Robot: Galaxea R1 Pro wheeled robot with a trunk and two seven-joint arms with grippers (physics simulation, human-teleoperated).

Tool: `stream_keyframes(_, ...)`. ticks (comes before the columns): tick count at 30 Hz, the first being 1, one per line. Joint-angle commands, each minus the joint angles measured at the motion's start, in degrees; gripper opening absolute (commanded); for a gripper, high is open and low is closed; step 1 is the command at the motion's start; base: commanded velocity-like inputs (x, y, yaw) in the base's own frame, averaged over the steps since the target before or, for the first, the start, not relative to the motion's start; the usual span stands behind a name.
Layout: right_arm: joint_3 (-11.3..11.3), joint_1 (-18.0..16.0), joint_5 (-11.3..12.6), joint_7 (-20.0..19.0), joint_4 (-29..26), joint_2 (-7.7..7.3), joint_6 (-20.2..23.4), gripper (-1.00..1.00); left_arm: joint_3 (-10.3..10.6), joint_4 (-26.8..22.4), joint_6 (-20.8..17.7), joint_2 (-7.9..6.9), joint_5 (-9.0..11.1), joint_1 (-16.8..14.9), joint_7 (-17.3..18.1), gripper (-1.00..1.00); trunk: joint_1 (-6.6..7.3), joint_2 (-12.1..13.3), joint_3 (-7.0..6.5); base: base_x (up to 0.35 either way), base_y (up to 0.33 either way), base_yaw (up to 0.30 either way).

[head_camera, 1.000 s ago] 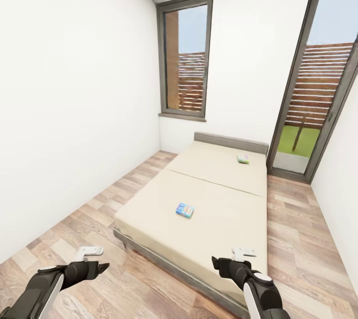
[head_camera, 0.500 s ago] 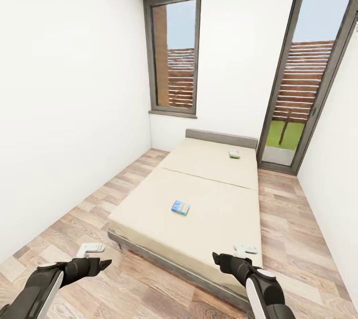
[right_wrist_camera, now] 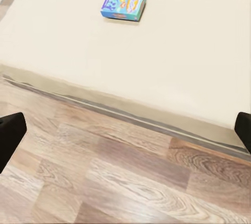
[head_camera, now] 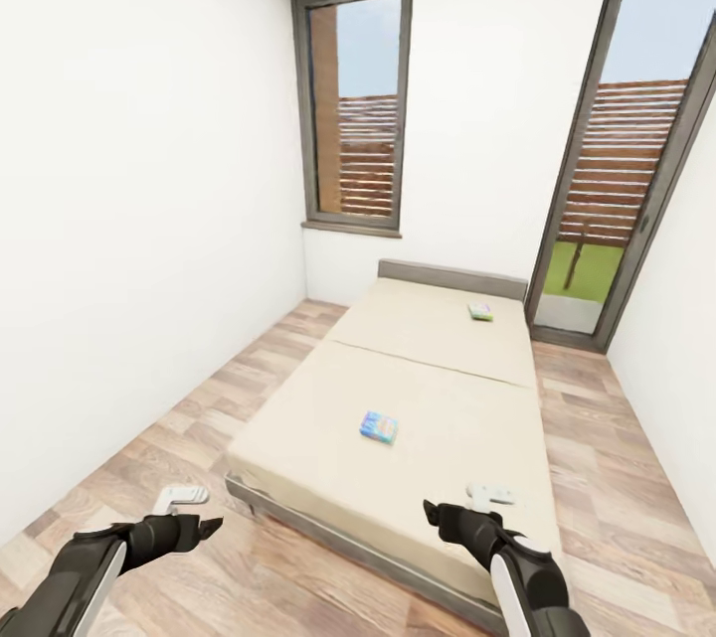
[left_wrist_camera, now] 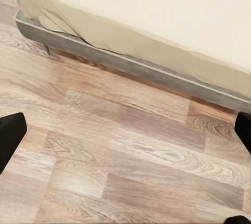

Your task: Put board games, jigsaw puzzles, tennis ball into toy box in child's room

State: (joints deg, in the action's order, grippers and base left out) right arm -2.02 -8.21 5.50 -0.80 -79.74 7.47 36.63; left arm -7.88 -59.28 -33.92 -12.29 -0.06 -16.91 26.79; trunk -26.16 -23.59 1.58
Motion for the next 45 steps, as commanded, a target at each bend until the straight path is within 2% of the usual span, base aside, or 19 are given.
stream_keyframes(1,-0.1,-0.1,0.4,-0.1,-0.4,0.09,0.3,1.0,-0.1,0.0,-0.4,0.0,0.0,0.0,0.3,1.0,-0.06,-0.1,0.14,0.221,0.224,-0.094)
stream_keyframes(10,-0.4,-0.1,0.5,-0.1,-1.4,0.11,0.6,1.0,0.0,0.0,-0.4,0.07,0.0,0.0,0.2,1.0,-0.06,-0.1,0.25,0.211,0.192,-0.24)
stream_keyframes(24,-0.5,-0.1,0.6,-0.1,-1.2,0.09,0.6,1.0,0.0,0.0,-0.3,0.07,0.0,0.0,0.2,1.0,-0.06,-0.1,0.26,0.015,0.035,-0.28)
stream_keyframes(45,-0.5,-0.1,0.7,-0.1,-0.8,0.18,0.6,1.0,0.1,0.0,-0.3,0.07,-0.2,0.0,0.2,1.0,-0.06,-0.1,0.26,0.09,0.254,-0.28)
